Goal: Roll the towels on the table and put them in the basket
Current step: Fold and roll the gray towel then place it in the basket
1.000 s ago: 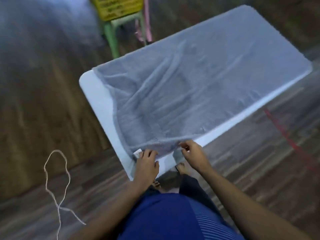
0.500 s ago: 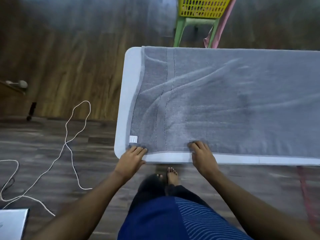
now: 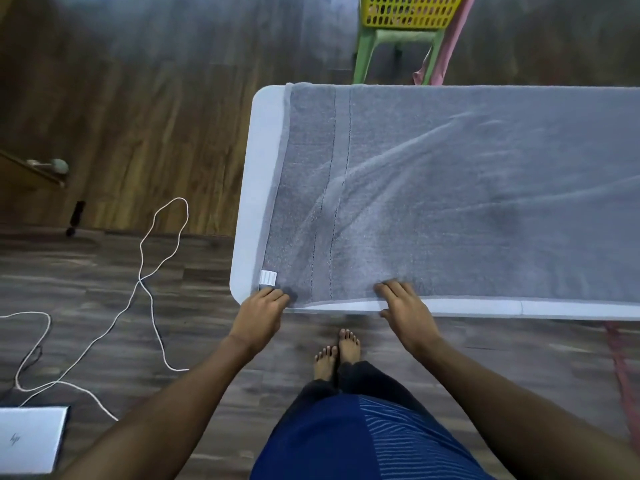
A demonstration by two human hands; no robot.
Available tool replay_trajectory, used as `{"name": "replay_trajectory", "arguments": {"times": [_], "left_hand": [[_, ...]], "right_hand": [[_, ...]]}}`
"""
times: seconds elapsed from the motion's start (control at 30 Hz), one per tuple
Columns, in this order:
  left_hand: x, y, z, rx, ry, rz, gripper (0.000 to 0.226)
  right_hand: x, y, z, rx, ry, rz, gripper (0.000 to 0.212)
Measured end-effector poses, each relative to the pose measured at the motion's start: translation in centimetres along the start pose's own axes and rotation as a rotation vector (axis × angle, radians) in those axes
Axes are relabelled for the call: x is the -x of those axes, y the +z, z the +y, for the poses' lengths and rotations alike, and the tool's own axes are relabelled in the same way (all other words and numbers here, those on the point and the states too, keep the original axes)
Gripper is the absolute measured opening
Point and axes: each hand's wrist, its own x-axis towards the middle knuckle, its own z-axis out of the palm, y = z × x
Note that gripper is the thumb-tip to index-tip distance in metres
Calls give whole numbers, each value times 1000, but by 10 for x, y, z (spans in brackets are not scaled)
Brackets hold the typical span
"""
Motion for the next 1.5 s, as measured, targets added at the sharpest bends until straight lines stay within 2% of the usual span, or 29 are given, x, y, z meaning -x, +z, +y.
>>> {"name": "replay_trajectory", "arguments": {"times": [0.13, 0.27, 0.4, 0.6, 0.7, 0.8, 0.9, 1.03, 1.13, 1.33, 1.5], "left_hand": [[9, -1, -1, 18, 4, -54, 25], [27, 2, 5, 24, 9, -73, 28], [40, 5, 5, 15, 9, -44, 24], [65, 11, 8, -2, 7, -81, 4], [68, 11, 13, -1, -23, -94, 14], [62, 12, 16, -6, -104, -80, 13], [48, 15, 28, 16, -136, -68, 26], [17, 20, 68, 66, -65, -66, 21], [-12, 30, 113, 125, 16, -95, 18], [-70, 49, 224, 201, 154, -96, 26], [-122, 80, 321, 200, 117, -47, 18]], "right_hand": [[7, 5, 0, -29, -7, 37, 33], [18, 14, -5, -42, 1, 54, 23], [40, 21, -12, -71, 23, 70, 24], [63, 35, -26, -52, 37, 19, 22], [64, 36, -26, -53, 56, -30, 21], [64, 32, -25, -42, 119, -91, 32], [68, 24, -19, -162, 231, -107, 31], [84, 4, 13, -400, 456, -35, 24], [99, -14, 48, -449, 566, 43, 21], [129, -43, 147, -375, 604, 122, 22], [152, -74, 258, -166, 470, 285, 33]]}}
